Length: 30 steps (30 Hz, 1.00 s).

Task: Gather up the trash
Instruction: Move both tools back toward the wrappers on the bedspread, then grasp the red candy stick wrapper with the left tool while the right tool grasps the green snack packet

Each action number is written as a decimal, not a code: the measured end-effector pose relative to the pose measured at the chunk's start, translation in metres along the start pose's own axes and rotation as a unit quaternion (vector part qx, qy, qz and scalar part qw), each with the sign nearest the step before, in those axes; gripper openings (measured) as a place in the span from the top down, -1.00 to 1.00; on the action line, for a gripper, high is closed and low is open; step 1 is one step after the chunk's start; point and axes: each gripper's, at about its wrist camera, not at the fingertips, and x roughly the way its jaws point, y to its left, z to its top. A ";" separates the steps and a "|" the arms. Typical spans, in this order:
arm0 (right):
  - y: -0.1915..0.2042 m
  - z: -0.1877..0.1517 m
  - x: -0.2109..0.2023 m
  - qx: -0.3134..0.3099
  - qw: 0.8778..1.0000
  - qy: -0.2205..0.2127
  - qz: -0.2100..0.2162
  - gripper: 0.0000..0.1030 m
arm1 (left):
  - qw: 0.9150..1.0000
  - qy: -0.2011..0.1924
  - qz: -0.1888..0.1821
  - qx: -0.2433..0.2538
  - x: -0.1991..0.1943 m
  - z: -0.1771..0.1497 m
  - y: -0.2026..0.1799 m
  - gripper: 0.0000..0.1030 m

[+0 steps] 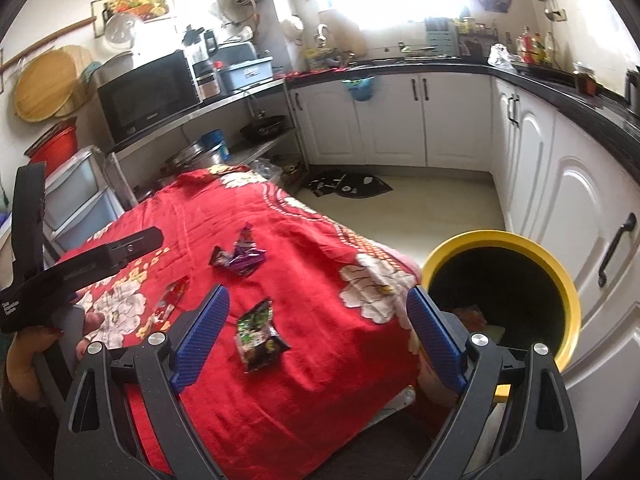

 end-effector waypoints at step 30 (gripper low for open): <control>0.063 -0.039 0.106 -0.124 0.985 0.116 0.018 -0.61 | 0.994 0.090 0.050 -0.038 0.055 -0.034 0.071 -0.32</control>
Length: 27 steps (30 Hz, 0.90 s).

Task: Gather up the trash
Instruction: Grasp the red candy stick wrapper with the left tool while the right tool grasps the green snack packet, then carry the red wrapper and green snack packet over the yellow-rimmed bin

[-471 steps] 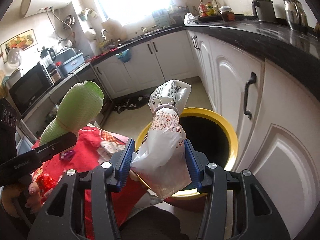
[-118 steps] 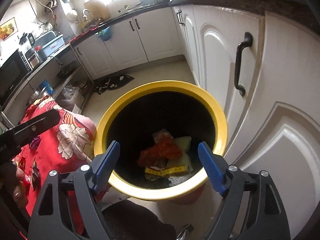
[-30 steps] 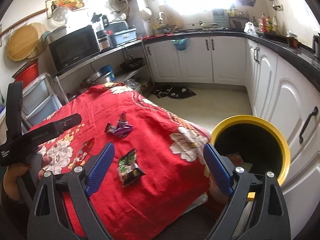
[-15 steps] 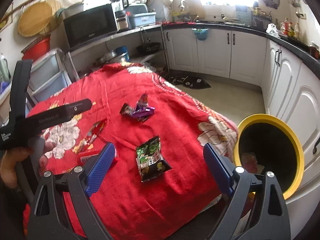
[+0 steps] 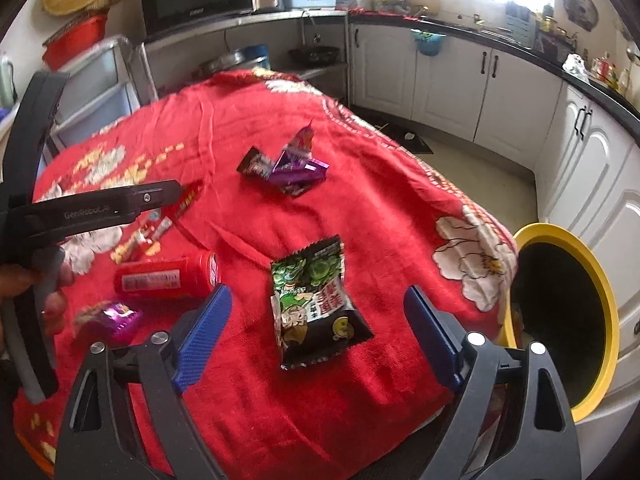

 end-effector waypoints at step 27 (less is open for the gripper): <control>-0.023 -0.005 -0.007 0.046 0.999 -0.008 0.028 0.36 | 1.000 0.000 -0.019 0.022 -0.007 0.000 -0.010 0.85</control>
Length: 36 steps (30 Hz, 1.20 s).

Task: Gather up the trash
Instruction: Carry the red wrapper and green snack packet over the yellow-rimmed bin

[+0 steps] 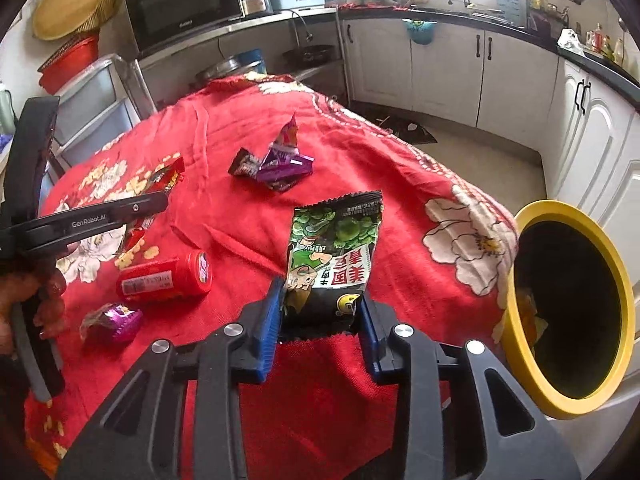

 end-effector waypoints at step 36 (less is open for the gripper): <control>-0.091 -0.006 -0.088 0.090 0.991 -0.080 -0.064 0.36 | 0.990 -0.045 -0.089 0.101 -0.025 0.024 -0.137 0.85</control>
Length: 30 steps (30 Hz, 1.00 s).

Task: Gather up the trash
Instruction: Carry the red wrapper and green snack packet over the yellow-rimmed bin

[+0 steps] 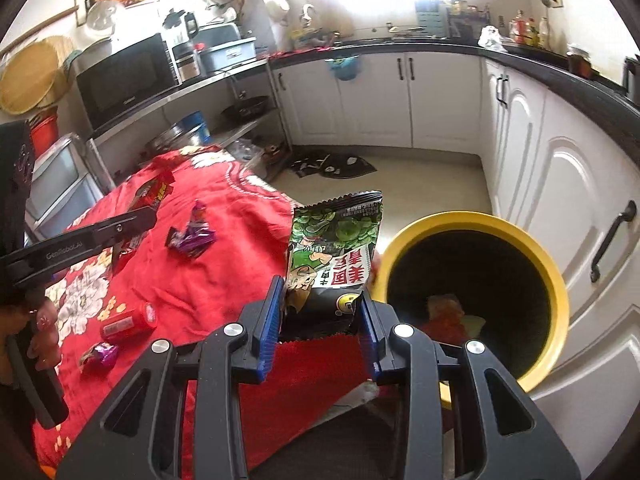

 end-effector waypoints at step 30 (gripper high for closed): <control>-0.112 -0.008 -0.024 0.096 0.991 -0.019 -0.088 0.35 | 0.993 0.025 -0.090 0.076 0.058 0.024 -0.124 0.84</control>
